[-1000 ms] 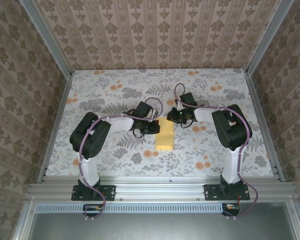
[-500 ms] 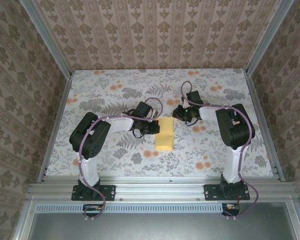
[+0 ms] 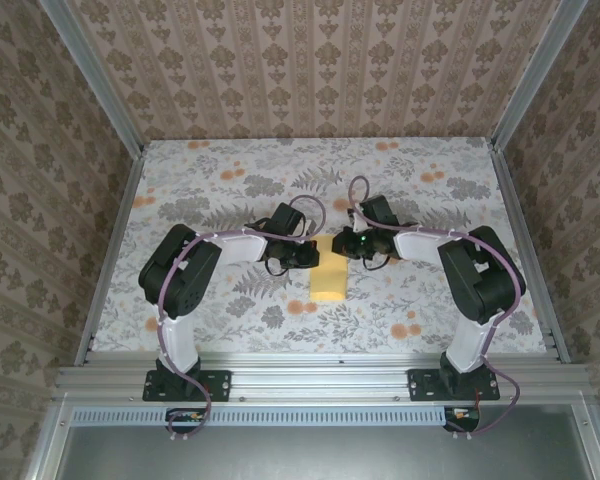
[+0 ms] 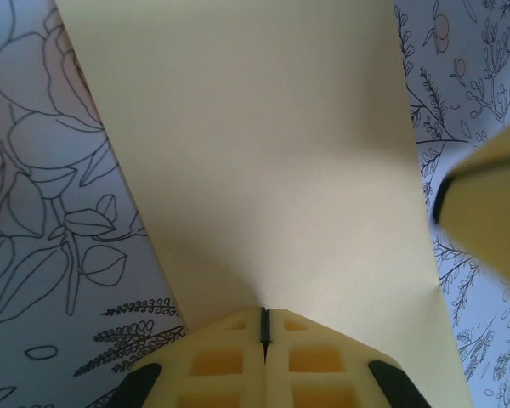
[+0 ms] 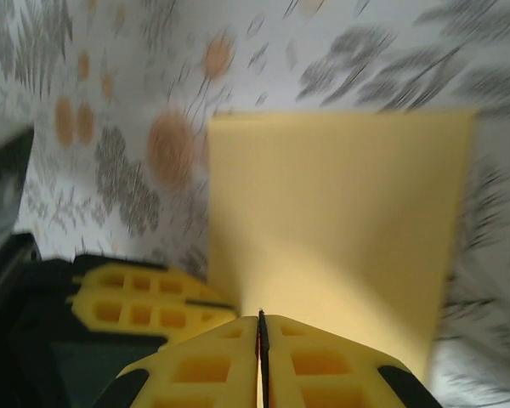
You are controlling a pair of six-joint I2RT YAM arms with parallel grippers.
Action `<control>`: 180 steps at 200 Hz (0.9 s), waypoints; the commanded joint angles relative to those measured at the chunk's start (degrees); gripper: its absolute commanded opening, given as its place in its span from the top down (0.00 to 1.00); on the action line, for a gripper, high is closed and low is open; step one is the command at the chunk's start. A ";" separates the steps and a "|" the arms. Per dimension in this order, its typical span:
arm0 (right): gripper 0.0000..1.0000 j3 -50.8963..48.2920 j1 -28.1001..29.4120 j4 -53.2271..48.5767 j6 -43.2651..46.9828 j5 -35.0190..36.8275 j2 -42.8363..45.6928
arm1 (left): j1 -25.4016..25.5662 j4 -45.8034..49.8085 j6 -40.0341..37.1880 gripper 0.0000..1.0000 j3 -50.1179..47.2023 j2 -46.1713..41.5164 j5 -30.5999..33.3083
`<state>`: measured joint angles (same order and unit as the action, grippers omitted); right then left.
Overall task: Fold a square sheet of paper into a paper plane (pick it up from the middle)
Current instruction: Fold the square sheet of paper in half at the center of the table.
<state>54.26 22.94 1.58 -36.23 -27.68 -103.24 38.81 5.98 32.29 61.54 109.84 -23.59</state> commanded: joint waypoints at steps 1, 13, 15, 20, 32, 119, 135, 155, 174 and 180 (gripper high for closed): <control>0.87 -1.64 0.69 -0.11 -0.36 -1.72 -1.26 | -0.67 8.34 -1.14 0.97 -2.02 1.96 3.38; 0.87 -2.12 0.88 -1.17 0.46 -1.50 -1.21 | -0.66 8.35 -1.17 0.97 -2.31 1.78 3.47; 0.87 -2.20 0.92 -1.33 0.61 -1.50 -1.25 | -0.66 8.30 -1.16 0.97 -2.35 1.78 3.47; 0.87 -2.38 0.89 -1.82 1.16 -1.50 -1.42 | -0.66 8.26 -1.11 0.97 -2.46 1.77 3.51; 0.87 -2.75 0.88 -3.14 2.12 -1.33 -1.76 | -0.66 8.14 -1.03 0.97 -2.48 1.78 3.56; 0.87 -9.54 0.53 -5.89 4.59 -0.53 1.31 | -0.66 8.48 -0.74 0.97 -2.89 1.54 4.68; 0.87 -11.72 0.14 -5.58 4.45 -0.53 2.86 | -0.66 8.70 -0.91 0.97 -2.92 1.43 4.81; 0.87 -13.90 -0.57 -5.71 4.37 -0.64 5.29 | -0.66 8.84 -1.00 0.97 -3.03 1.43 4.95; 0.87 -14.78 -0.67 -6.09 3.62 -1.58 8.35 | -0.66 9.02 -1.16 0.97 -2.95 1.52 4.96; 0.87 -14.81 -0.74 -5.89 2.89 -2.03 9.42 | -0.66 9.14 -1.11 0.97 -2.94 1.52 5.04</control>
<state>41.67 22.70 1.28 -32.99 -29.15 -97.36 38.83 5.78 32.29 61.28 109.75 -23.62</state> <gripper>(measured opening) 0.129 0.048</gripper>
